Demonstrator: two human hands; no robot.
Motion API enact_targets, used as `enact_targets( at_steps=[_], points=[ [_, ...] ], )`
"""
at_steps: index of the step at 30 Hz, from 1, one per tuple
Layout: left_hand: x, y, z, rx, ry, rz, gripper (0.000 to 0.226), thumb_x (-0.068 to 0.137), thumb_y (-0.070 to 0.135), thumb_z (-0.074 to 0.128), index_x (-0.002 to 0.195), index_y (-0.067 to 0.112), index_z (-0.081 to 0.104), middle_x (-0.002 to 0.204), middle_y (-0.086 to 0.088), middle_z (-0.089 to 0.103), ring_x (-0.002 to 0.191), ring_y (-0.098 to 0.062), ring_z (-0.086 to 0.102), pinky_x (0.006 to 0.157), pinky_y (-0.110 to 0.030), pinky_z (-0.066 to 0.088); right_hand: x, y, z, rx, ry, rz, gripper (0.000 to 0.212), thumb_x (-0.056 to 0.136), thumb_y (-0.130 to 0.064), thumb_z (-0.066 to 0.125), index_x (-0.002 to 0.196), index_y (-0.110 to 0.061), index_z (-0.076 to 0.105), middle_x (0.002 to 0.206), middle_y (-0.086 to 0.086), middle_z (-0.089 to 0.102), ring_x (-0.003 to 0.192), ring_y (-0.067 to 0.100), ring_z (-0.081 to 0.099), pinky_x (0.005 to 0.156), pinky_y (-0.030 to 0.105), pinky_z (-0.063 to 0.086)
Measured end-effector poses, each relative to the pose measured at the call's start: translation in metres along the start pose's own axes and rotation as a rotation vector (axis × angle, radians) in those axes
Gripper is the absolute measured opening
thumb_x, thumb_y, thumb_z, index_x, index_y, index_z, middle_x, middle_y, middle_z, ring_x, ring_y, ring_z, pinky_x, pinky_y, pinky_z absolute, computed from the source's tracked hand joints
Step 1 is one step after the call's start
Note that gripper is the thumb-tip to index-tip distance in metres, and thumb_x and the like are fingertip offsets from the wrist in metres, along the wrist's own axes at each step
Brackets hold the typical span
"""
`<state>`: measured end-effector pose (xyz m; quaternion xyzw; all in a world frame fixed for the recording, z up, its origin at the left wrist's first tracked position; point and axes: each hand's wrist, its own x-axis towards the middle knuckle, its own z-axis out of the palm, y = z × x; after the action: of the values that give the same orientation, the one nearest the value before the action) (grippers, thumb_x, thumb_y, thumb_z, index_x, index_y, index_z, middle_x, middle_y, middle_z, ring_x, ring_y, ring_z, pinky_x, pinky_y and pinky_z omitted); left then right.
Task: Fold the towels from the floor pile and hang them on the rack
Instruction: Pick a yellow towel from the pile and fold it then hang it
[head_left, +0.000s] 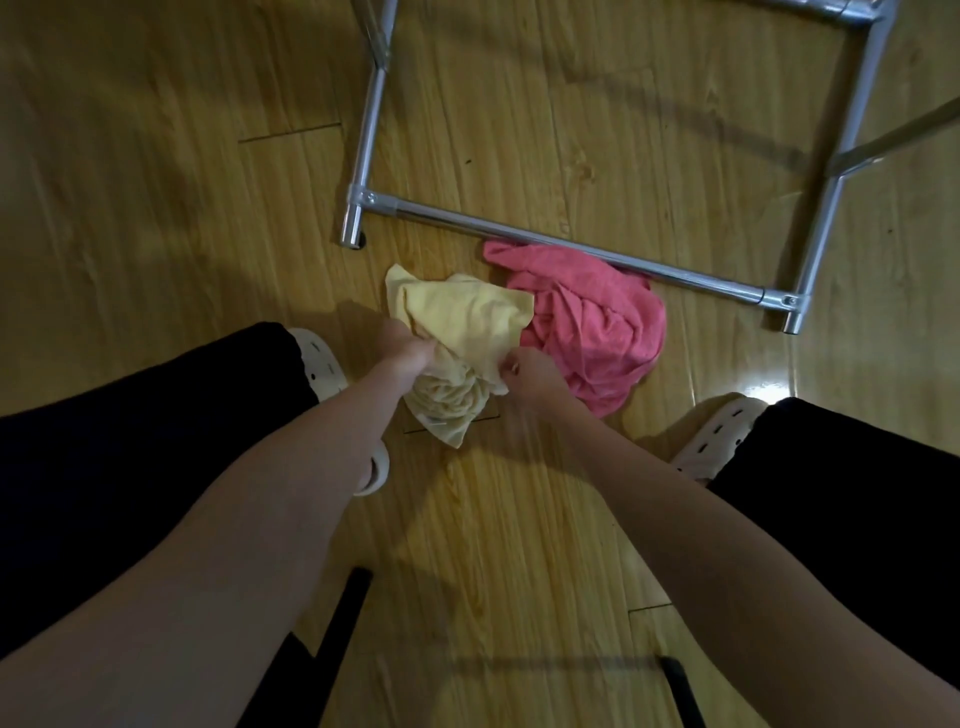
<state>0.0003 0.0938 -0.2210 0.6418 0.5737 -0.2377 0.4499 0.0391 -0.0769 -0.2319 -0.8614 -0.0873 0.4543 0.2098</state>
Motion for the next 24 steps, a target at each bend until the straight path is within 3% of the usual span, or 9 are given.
enact_targets(
  at_steps=[5, 10, 14, 16, 18, 20, 24],
  points=[
    [0.005, -0.009, 0.004, 0.063, -0.015, -0.036, 0.025, 0.091, 0.014, 0.059, 0.113, 0.001, 0.061, 0.113, -0.014, 0.063, 0.105, -0.029, 0.060, 0.076, -0.030, 0.046, -0.014, -0.001, -0.002, -0.023, -0.066, -0.017, 0.021, 0.090, -0.013, 0.051, 0.102, 0.000, 0.062, 0.105, 0.016, 0.064, 0.097, 0.030, 0.059, 0.080, 0.039, 0.047],
    [0.011, -0.026, 0.008, 0.178, 0.079, -0.121, 0.039, 0.084, 0.034, 0.069, 0.111, 0.005, 0.065, 0.121, -0.013, 0.056, 0.106, -0.031, 0.057, 0.088, -0.040, 0.053, -0.031, -0.003, -0.008, -0.003, -0.082, -0.077, 0.022, 0.091, -0.015, 0.053, 0.103, 0.003, 0.060, 0.104, 0.018, 0.065, 0.096, 0.032, 0.060, 0.077, 0.037, 0.045],
    [-0.020, -0.021, 0.014, -0.132, 0.157, 0.012, 0.006, 0.087, 0.011, 0.066, 0.088, 0.010, 0.060, 0.095, -0.010, 0.064, 0.088, -0.023, 0.061, 0.075, -0.029, 0.052, -0.049, -0.005, -0.018, 0.043, -0.046, -0.110, 0.022, 0.090, -0.011, 0.052, 0.105, 0.002, 0.062, 0.103, 0.016, 0.066, 0.095, 0.029, 0.060, 0.071, 0.029, 0.039],
    [-0.041, -0.013, 0.012, -0.255, 0.207, 0.081, 0.013, 0.083, 0.000, 0.065, 0.081, 0.011, 0.057, 0.091, -0.006, 0.062, 0.087, -0.020, 0.060, 0.068, -0.022, 0.047, -0.054, -0.004, -0.021, 0.066, -0.022, -0.086, 0.019, 0.089, -0.014, 0.054, 0.100, -0.001, 0.062, 0.099, 0.013, 0.067, 0.089, 0.026, 0.061, 0.066, 0.027, 0.037],
    [-0.061, -0.003, 0.008, -0.302, 0.223, 0.135, 0.023, 0.078, -0.010, 0.061, 0.072, 0.012, 0.055, 0.093, -0.008, 0.063, 0.093, -0.022, 0.061, 0.076, -0.024, 0.049, -0.061, -0.004, -0.025, 0.093, 0.002, -0.060, 0.018, 0.088, -0.018, 0.057, 0.094, -0.001, 0.062, 0.090, 0.011, 0.067, 0.078, 0.021, 0.058, 0.063, 0.026, 0.036],
    [-0.083, 0.008, 0.001, -0.346, 0.237, 0.169, 0.023, 0.076, -0.014, 0.055, 0.074, 0.009, 0.054, 0.102, -0.012, 0.063, 0.100, -0.023, 0.059, 0.080, -0.025, 0.047, -0.074, -0.008, -0.030, 0.131, 0.027, -0.054, 0.019, 0.088, -0.019, 0.059, 0.091, 0.000, 0.061, 0.081, 0.006, 0.062, 0.073, 0.017, 0.053, 0.063, 0.027, 0.034],
    [-0.126, 0.021, -0.016, -0.323, 0.239, 0.275, 0.030, 0.074, -0.017, 0.046, 0.082, 0.012, 0.053, 0.107, -0.006, 0.059, 0.107, -0.023, 0.056, 0.078, -0.023, 0.042, -0.108, -0.018, -0.042, 0.139, 0.078, -0.073, 0.015, 0.087, -0.012, 0.056, 0.096, -0.001, 0.060, 0.083, 0.003, 0.056, 0.079, 0.018, 0.052, 0.066, 0.027, 0.035]
  ],
)
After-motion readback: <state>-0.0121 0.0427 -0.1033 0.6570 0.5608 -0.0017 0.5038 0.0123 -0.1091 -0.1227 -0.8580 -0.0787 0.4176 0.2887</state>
